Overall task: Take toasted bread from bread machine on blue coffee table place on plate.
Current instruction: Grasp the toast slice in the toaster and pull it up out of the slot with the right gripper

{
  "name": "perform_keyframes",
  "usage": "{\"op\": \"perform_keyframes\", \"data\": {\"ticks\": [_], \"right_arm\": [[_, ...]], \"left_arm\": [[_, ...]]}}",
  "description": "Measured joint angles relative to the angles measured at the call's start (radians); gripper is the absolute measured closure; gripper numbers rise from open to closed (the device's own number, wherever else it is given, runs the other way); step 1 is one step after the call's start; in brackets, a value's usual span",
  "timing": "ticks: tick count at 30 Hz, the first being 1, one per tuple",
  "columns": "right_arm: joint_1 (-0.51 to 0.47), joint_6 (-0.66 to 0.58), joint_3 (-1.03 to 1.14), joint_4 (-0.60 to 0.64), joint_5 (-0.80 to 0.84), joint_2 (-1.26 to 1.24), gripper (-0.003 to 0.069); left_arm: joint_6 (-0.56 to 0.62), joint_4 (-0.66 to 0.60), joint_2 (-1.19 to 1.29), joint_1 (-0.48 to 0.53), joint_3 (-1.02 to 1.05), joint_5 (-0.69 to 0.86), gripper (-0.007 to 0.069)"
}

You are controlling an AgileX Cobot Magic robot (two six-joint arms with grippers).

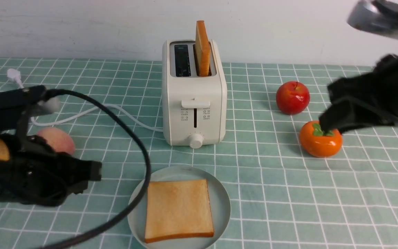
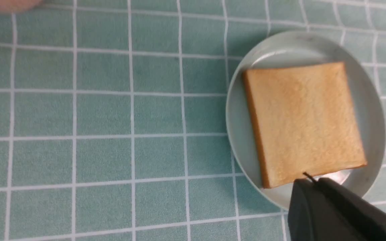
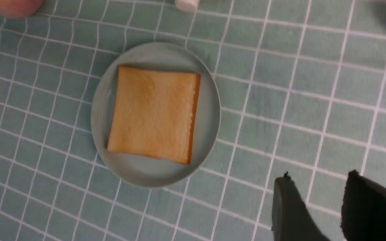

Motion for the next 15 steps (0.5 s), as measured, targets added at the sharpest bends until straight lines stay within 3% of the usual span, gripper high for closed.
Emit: {"op": "perform_keyframes", "data": {"ticks": [6, 15], "right_arm": [[0.037, -0.004, -0.342, -0.021, -0.006, 0.269, 0.0389], [0.038, 0.014, -0.801, -0.005, -0.035, 0.639, 0.0342]], "left_arm": [[-0.039, -0.004, -0.261, 0.0, 0.139, -0.009, 0.0638], [-0.049, -0.015, -0.496, 0.0, 0.155, 0.074, 0.0638]]}}
